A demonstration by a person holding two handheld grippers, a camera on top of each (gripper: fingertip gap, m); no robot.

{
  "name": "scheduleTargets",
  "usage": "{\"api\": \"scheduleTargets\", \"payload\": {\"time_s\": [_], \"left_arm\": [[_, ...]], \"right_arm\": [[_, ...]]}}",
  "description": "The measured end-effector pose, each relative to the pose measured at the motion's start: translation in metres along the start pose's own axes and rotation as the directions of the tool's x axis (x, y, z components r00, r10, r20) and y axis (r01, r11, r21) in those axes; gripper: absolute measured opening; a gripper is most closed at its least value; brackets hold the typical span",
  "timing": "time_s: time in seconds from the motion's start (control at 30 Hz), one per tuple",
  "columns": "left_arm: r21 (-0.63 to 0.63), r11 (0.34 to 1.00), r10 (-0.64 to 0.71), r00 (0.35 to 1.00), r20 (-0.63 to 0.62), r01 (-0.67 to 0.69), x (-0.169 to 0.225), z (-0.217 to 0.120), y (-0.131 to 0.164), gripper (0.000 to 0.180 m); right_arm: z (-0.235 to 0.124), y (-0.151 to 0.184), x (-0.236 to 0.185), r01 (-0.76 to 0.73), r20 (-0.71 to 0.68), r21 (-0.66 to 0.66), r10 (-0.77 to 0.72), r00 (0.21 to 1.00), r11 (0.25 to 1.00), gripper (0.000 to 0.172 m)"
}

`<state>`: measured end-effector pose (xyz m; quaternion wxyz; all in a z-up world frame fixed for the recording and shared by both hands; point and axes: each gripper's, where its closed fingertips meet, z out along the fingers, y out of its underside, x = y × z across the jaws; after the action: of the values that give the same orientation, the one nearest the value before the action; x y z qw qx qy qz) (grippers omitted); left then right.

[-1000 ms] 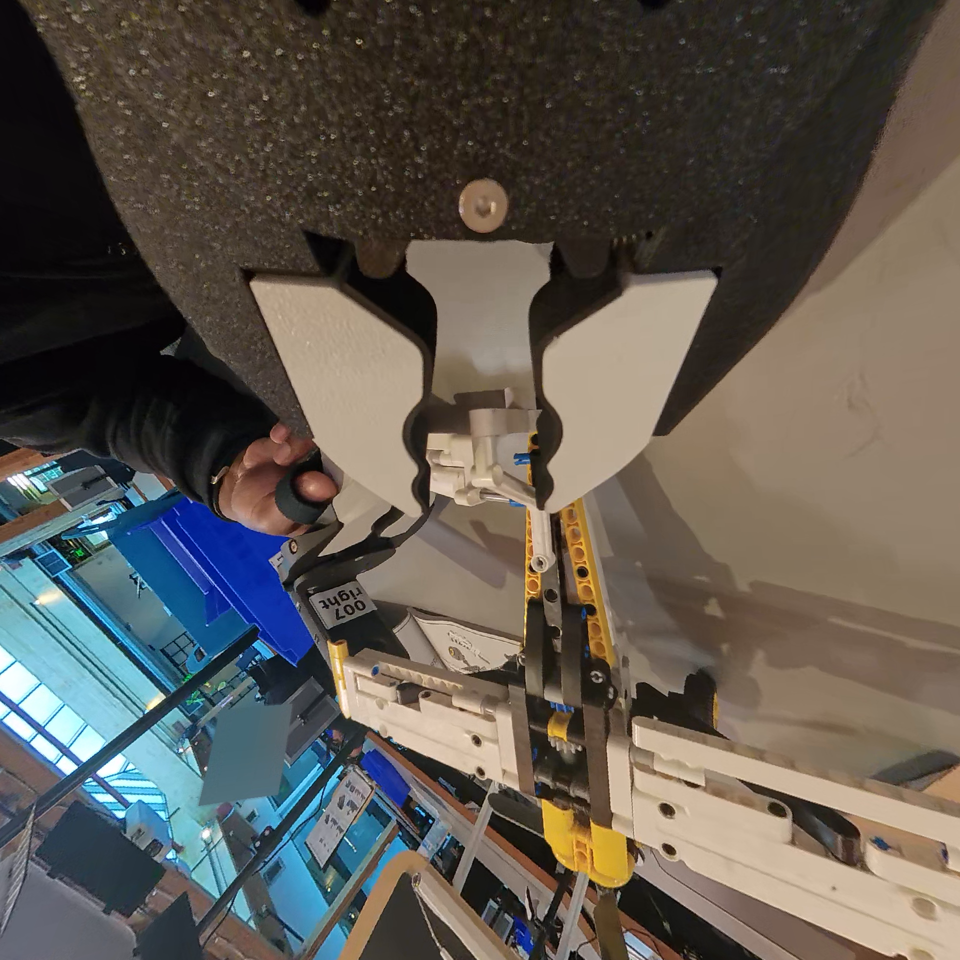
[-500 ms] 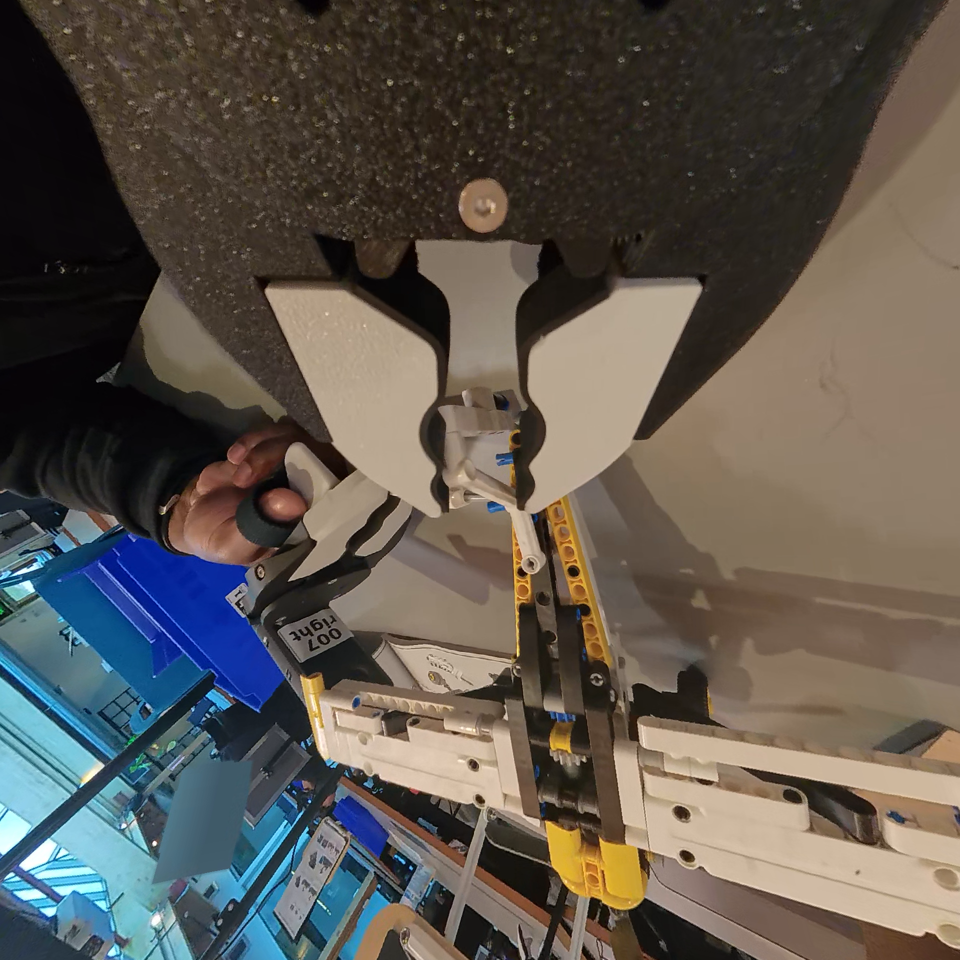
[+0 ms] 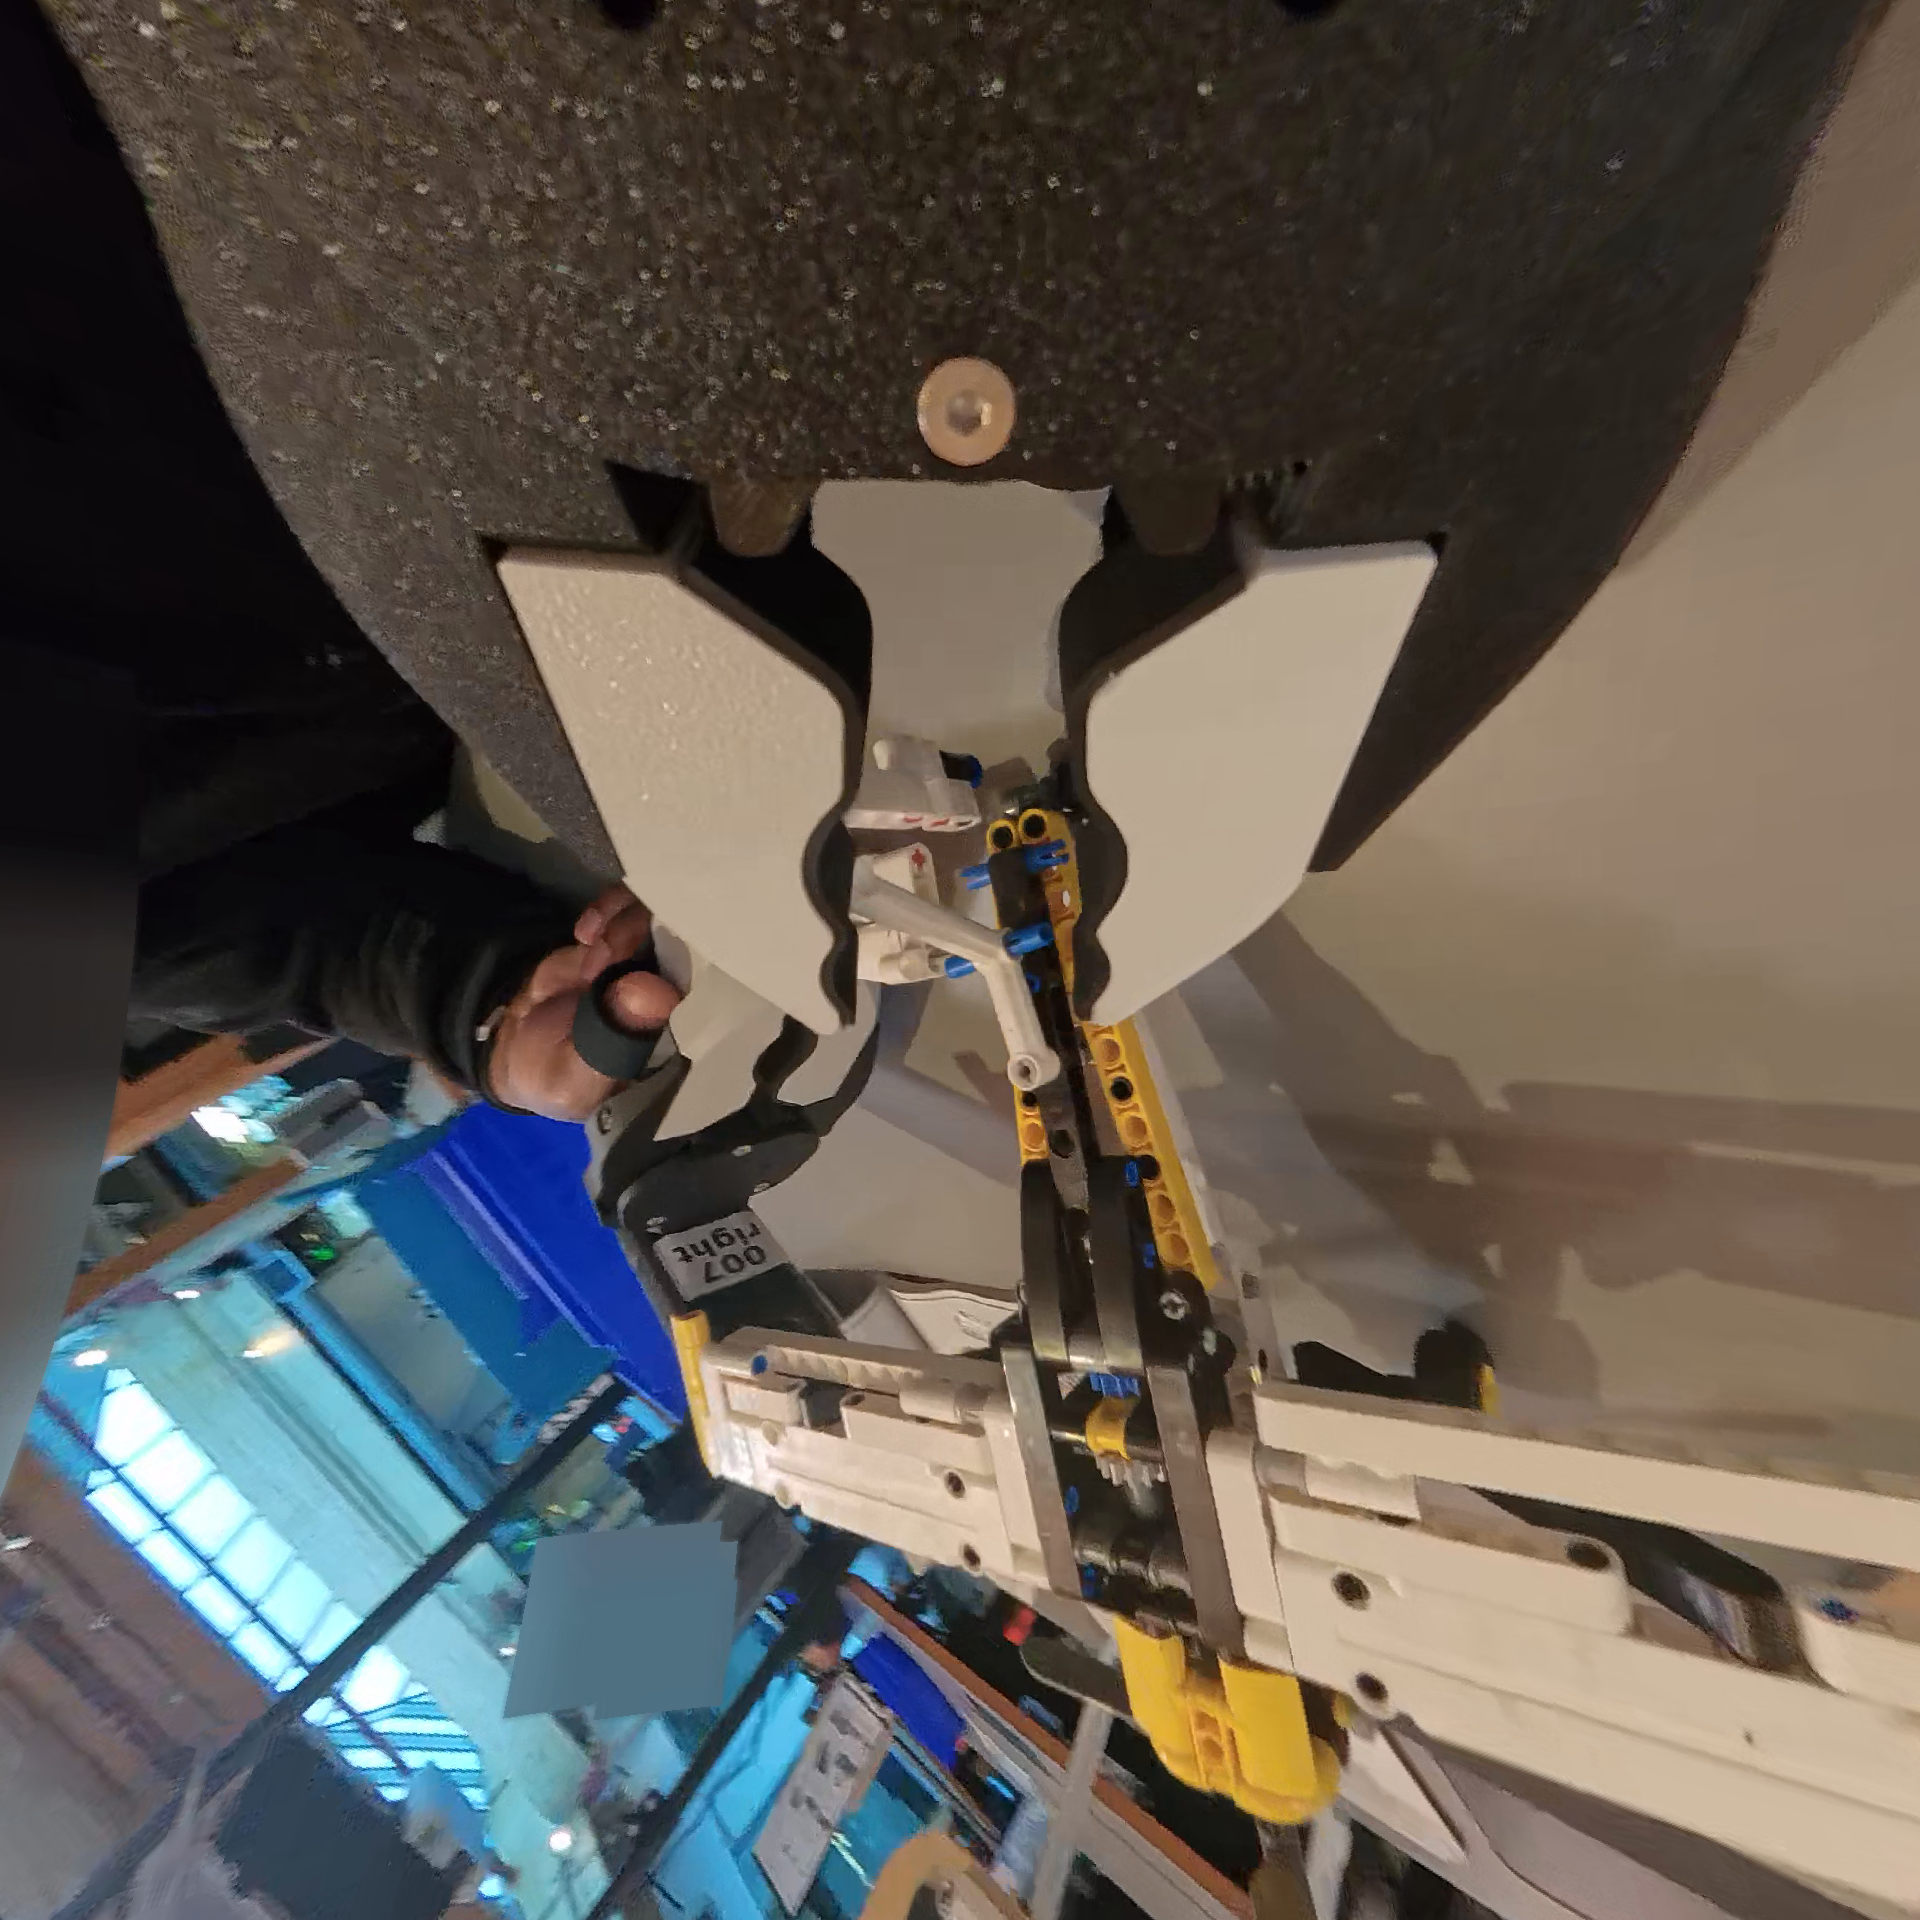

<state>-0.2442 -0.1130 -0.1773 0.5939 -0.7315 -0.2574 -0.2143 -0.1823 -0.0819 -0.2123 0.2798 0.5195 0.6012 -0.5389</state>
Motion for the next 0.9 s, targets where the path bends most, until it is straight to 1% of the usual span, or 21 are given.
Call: {"api": "scheduleTargets", "payload": {"time_s": [0.07, 0.13, 0.2, 0.47, 0.6, 0.7, 0.8, 0.9], "left_arm": [[-0.030, 0.998, -0.057, 0.996, -0.072, 0.055, 0.002, 0.003, 0.001, 0.041], [-0.045, 0.998, -0.059, 0.989, -0.137, 0.053, 0.009, 0.004, 0.000, 0.040], [-0.052, 0.998, -0.049, 0.988, -0.144, 0.042, 0.010, 0.005, 0.001, 0.039], [-0.063, 0.995, -0.083, 0.984, -0.156, 0.074, 0.008, 0.005, 0.001, 0.035], [-0.083, 0.994, -0.075, 0.989, -0.127, 0.064, -0.002, 0.005, -0.001, 0.035], [-0.132, 0.990, -0.062, 0.992, -0.113, 0.047, -0.008, 0.007, 0.002, 0.037], [-0.192, 0.981, -0.066, 0.987, -0.150, 0.036, -0.003, 0.009, 0.010, 0.037], [-0.191, 0.981, -0.058, 0.986, -0.156, 0.027, -0.002, 0.009, 0.010, 0.037]], "right_arm": [[0.001, -0.001, 0.000, -0.001, -0.001, 0.003, 0.001, 1.000, 1.000, 0.007], [0.001, -0.002, 0.000, -0.002, -0.001, 0.006, 0.002, 1.000, 1.000, 0.007], [0.001, -0.002, 0.000, -0.006, 0.000, 0.008, 0.006, 1.000, 1.000, 0.007], [0.002, -0.004, 0.001, -0.016, -0.004, 0.020, 0.016, 1.000, 1.000, 0.007], [0.001, -0.005, 0.002, -0.016, -0.009, 0.029, 0.016, 1.000, 0.999, 0.007], [0.000, -0.007, 0.002, -0.017, -0.012, 0.039, 0.018, 1.000, 0.999, 0.007], [-0.001, -0.008, 0.003, -0.021, -0.014, 0.052, 0.022, 1.000, 0.998, 0.007], [-0.001, -0.009, 0.002, -0.026, -0.014, 0.061, 0.027, 1.000, 0.998, 0.007]]}}
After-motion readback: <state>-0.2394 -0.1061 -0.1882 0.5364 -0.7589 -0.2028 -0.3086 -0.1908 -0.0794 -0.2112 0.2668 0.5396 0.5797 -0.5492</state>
